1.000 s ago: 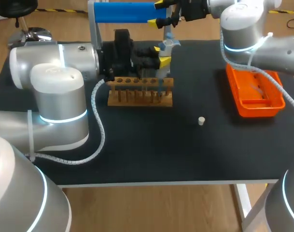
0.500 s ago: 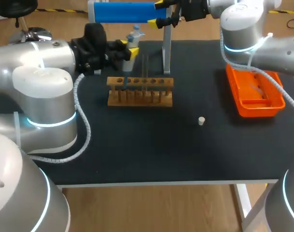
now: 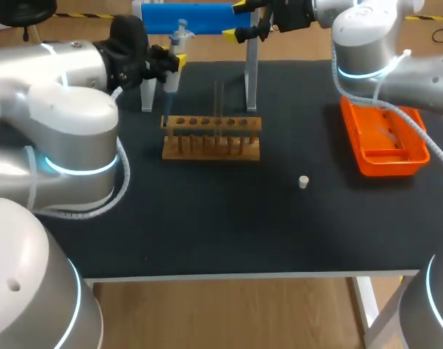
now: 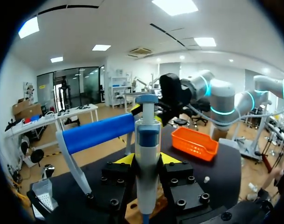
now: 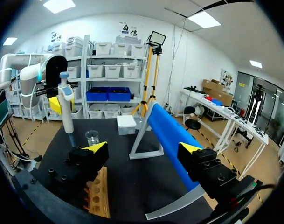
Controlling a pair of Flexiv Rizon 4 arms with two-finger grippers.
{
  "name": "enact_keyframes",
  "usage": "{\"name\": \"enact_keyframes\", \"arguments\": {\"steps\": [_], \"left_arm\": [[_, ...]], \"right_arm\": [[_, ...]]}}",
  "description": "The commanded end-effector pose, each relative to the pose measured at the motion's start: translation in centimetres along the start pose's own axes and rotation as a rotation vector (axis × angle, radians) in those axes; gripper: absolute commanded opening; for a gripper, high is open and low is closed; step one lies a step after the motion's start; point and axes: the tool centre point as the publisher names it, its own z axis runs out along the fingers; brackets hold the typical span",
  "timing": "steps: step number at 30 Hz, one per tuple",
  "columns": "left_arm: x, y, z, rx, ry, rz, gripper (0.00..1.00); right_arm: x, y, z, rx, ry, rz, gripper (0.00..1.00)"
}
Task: Invert the test tube, pick up the pipette, mount the tip to pipette, aspirate from beaker and dispense into the tube, eject the tip, return the pipette, and cap with the stopper.
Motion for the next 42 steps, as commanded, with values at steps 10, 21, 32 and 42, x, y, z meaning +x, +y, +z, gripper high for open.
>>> {"name": "enact_keyframes", "arguments": {"steps": [10, 21, 32, 42], "left_arm": [[-4.4, -1.0, 3.0, -0.059, -0.19, -0.051, 0.0], [-9.4, -1.9, 4.1, -0.091, -0.294, -0.08, 0.0], [-11.8, -1.5, 6.0, -0.125, -0.382, -0.144, 0.0], [-13.9, -1.3, 8.0, -0.163, -0.462, -0.189, 0.0]], "right_arm": [[-0.1, 0.1, -0.1, 0.005, 0.005, 0.0, 1.0], [-0.1, 0.1, -0.1, 0.005, 0.005, 0.0, 1.0], [-0.1, 0.1, -0.1, 0.005, 0.005, 0.0, 1.0], [-0.1, 0.1, -0.1, 0.005, 0.005, 0.0, 1.0]]}}
